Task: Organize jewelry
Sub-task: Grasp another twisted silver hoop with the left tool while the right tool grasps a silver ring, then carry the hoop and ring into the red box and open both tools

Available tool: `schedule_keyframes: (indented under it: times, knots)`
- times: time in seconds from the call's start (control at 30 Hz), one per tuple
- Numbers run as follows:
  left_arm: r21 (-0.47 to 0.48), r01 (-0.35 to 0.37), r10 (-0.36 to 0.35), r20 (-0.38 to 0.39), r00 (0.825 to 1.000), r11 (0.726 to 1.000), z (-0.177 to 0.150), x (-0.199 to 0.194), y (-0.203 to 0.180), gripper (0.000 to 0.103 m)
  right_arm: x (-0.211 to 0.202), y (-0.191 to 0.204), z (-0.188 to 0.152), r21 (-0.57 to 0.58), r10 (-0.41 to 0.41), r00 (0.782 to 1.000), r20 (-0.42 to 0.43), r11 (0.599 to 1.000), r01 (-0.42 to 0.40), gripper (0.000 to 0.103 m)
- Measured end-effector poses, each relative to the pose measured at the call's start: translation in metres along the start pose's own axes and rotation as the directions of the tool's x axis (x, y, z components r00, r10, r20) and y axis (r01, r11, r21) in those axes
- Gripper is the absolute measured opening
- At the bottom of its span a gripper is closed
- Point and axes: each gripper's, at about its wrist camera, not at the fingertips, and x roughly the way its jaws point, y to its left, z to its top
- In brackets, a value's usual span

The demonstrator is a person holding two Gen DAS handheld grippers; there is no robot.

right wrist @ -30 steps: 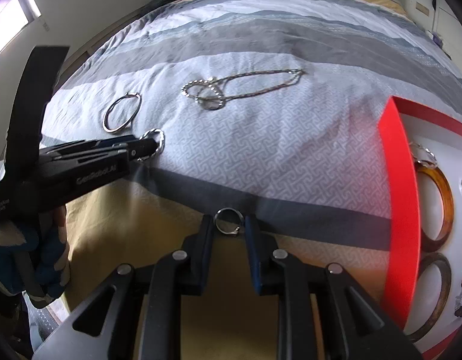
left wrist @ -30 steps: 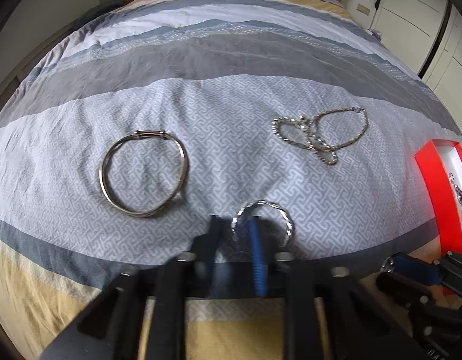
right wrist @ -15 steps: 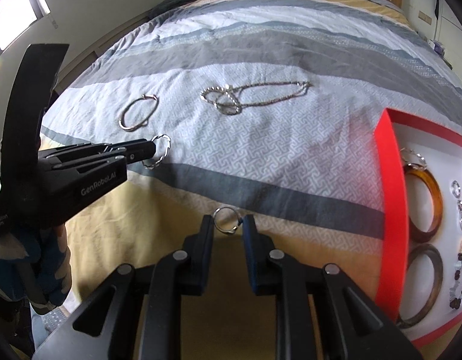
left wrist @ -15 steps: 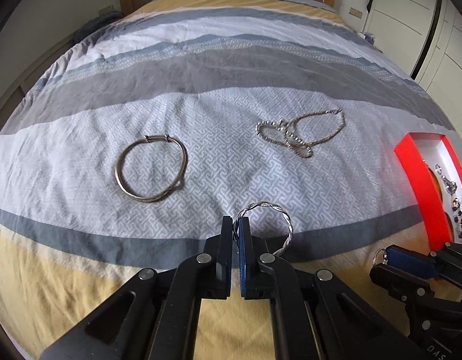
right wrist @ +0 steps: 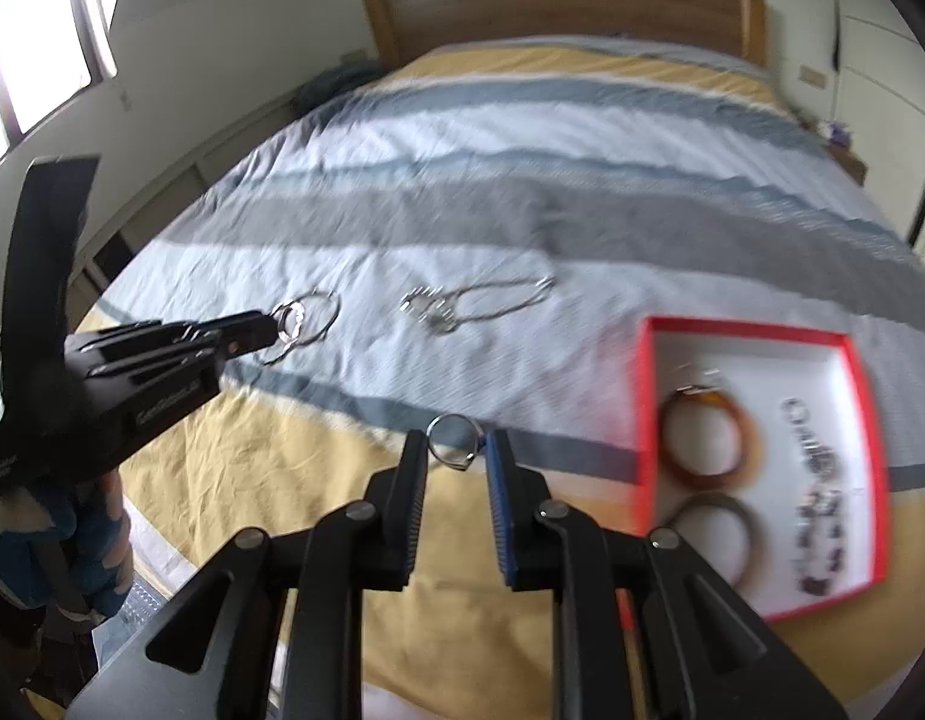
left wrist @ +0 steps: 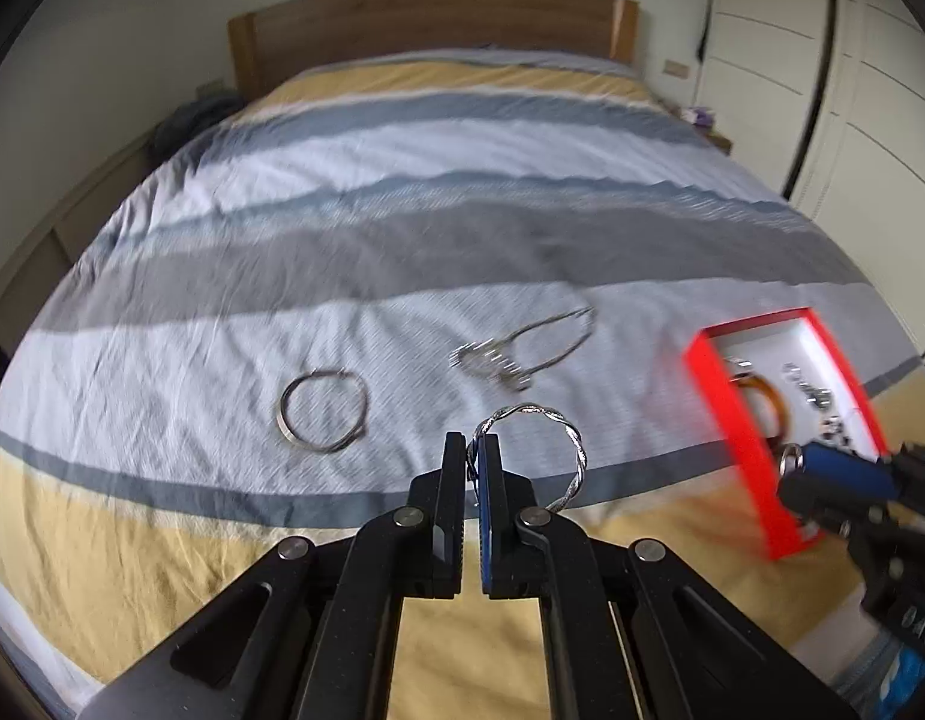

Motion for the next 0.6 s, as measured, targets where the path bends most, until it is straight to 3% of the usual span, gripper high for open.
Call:
schedule_keyframes:
  times: [0.3,0.6]
  knots:
    - [0.119,0.11,-0.112,0.009,0.994,0.987,0.006,-0.015,-0.099,0.003,-0.051,-0.093,-0.016,0.074,-0.14,0.99,0.02,0.988,0.138,0.018]
    - [0.269,0.198,-0.18,-0.09,0.979,0.943,-0.013,0.031,-0.202,0.003,-0.025,-0.161,-0.048,0.139,-0.182,0.98,-0.078,0.972,0.192,0.019]
